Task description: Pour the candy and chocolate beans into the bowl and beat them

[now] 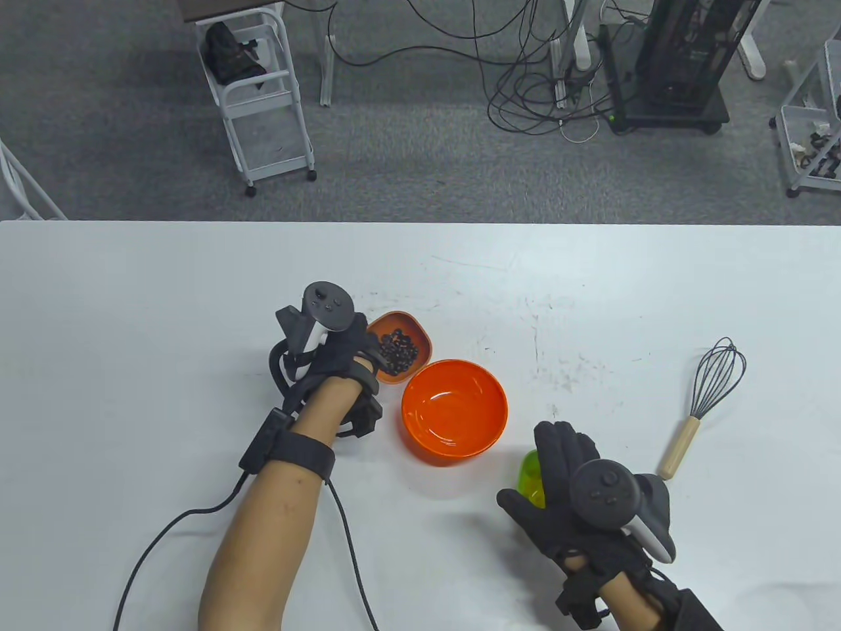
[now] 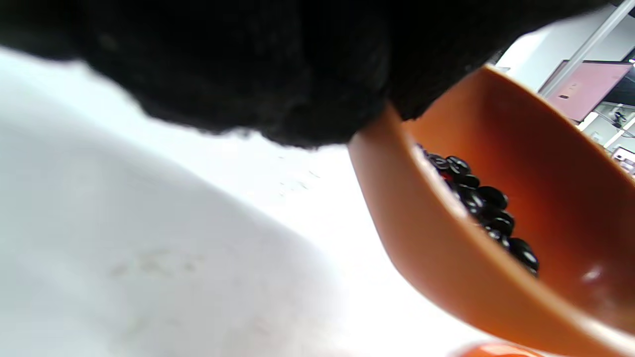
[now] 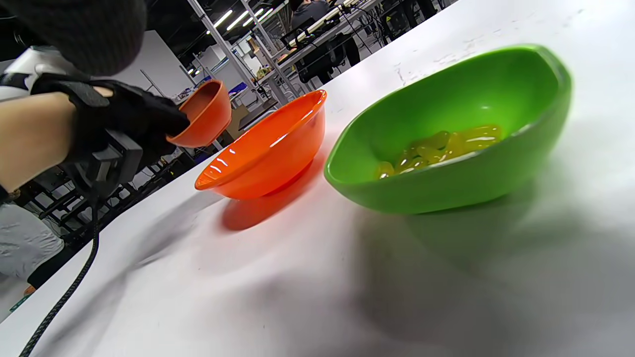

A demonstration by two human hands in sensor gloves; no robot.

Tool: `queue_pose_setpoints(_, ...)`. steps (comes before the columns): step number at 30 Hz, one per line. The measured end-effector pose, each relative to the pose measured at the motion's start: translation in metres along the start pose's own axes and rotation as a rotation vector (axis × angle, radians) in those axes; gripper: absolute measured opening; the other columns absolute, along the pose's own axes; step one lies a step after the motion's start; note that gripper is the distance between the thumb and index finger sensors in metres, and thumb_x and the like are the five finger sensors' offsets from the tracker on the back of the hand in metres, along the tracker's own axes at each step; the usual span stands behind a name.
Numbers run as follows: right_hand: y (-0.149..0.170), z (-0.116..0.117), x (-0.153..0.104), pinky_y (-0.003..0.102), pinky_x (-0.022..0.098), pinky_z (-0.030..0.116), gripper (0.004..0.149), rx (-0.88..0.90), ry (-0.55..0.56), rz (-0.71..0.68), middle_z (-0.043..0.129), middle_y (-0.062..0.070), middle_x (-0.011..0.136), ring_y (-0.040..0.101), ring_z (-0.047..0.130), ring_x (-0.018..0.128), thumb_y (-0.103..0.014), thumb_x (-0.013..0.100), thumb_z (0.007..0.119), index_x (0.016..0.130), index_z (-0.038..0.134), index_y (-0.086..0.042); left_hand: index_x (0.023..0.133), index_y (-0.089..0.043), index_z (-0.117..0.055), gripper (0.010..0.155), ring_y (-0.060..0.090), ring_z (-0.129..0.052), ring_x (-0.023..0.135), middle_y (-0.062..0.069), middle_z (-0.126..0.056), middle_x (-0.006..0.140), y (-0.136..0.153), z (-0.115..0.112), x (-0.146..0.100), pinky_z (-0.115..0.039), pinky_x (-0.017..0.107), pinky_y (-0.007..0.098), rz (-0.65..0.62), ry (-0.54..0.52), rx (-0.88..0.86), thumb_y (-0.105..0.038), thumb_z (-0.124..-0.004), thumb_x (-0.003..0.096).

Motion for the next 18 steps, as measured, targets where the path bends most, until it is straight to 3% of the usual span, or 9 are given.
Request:
queue_pose_setpoints(7,-0.001,-0.003,-0.004,0.089,0.054,0.04,0.102,0.009,0.009,-0.009,0.011,0.027,0.115,0.062,0.016,0.099,-0.07,0.049,0.068,0.111,0.008,-0.016,0.085,-0.022,-0.086,0.044,0.024,-0.104,0.014,0.007,-0.107,0.043,-0.025,-0.023,-0.011,-0.092,0.007,0.04,-0.024,0.037,0.054,-0.041,-0.091,0.0457)
queue_pose_setpoints(18,-0.004,-0.001,-0.007,0.089,0.054,0.04,0.102,0.002,0.008,-0.036,0.011,0.027,0.114,0.062,0.016,0.099,-0.07,0.049,0.068,0.111,0.008,-0.016,0.084,-0.016,-0.079,0.046,0.025,-0.104,0.017,0.006,-0.107,0.049,-0.033,-0.029,-0.027,-0.092,0.008,0.04,-0.103,-0.054,0.157,-0.04,-0.09,0.0455)
Point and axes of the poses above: the tracker on the back of each hand, its own y axis roughly to the little-finger side, its own x axis roughly from the wrist to the fingertips, z = x × y, the point moved 2 cm from there along x, roughly from the wrist to the fingertips
